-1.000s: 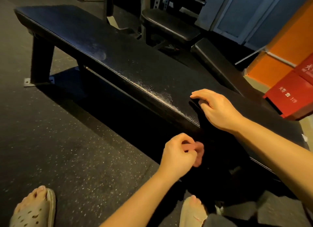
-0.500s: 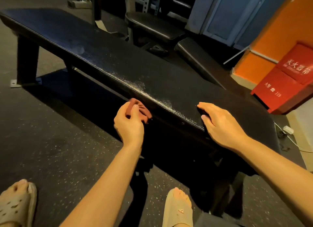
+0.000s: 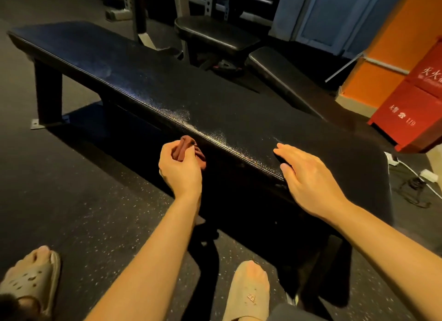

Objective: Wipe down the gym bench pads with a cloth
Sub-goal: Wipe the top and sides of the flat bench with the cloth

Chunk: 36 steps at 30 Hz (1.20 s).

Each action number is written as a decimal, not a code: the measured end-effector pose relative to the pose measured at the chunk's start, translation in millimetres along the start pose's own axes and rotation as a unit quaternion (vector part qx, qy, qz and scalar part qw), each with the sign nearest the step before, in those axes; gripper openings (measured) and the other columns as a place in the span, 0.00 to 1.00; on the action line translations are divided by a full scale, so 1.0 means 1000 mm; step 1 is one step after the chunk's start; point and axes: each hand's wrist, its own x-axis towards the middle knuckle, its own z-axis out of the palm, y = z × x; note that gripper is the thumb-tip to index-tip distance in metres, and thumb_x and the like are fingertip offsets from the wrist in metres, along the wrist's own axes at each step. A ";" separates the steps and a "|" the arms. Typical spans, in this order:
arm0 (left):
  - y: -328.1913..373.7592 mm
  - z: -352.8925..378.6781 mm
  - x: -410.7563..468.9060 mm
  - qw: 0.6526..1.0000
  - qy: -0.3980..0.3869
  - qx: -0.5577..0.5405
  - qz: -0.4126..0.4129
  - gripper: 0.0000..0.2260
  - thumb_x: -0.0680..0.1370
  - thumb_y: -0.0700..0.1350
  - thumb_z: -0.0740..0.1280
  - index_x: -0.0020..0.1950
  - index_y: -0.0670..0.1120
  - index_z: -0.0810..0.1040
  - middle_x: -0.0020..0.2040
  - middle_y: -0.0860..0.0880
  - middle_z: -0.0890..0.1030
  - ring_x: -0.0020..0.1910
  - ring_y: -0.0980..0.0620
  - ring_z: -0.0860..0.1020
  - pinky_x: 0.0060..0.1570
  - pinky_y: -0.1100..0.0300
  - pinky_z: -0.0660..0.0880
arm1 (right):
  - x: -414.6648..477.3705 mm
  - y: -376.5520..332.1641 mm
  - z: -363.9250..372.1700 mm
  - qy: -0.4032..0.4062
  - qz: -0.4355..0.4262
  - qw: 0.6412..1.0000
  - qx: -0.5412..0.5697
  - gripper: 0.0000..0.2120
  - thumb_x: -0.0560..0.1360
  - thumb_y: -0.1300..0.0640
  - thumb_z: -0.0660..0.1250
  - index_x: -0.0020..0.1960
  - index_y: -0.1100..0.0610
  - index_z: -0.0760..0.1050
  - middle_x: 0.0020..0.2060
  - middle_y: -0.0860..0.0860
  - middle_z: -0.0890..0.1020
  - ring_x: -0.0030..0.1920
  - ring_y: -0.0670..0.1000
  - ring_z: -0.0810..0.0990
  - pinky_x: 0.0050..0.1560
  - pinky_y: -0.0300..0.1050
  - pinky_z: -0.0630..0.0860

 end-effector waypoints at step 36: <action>-0.005 0.015 -0.054 0.992 -0.083 0.097 0.009 0.09 0.73 0.37 0.73 0.43 0.52 0.80 0.40 0.58 0.81 0.45 0.61 0.82 0.41 0.75 0.71 | 0.000 0.005 0.010 0.021 -0.020 0.999 0.018 0.20 0.85 0.56 0.55 0.76 0.52 0.68 0.77 0.46 0.68 0.78 0.46 0.62 0.79 0.47 0.53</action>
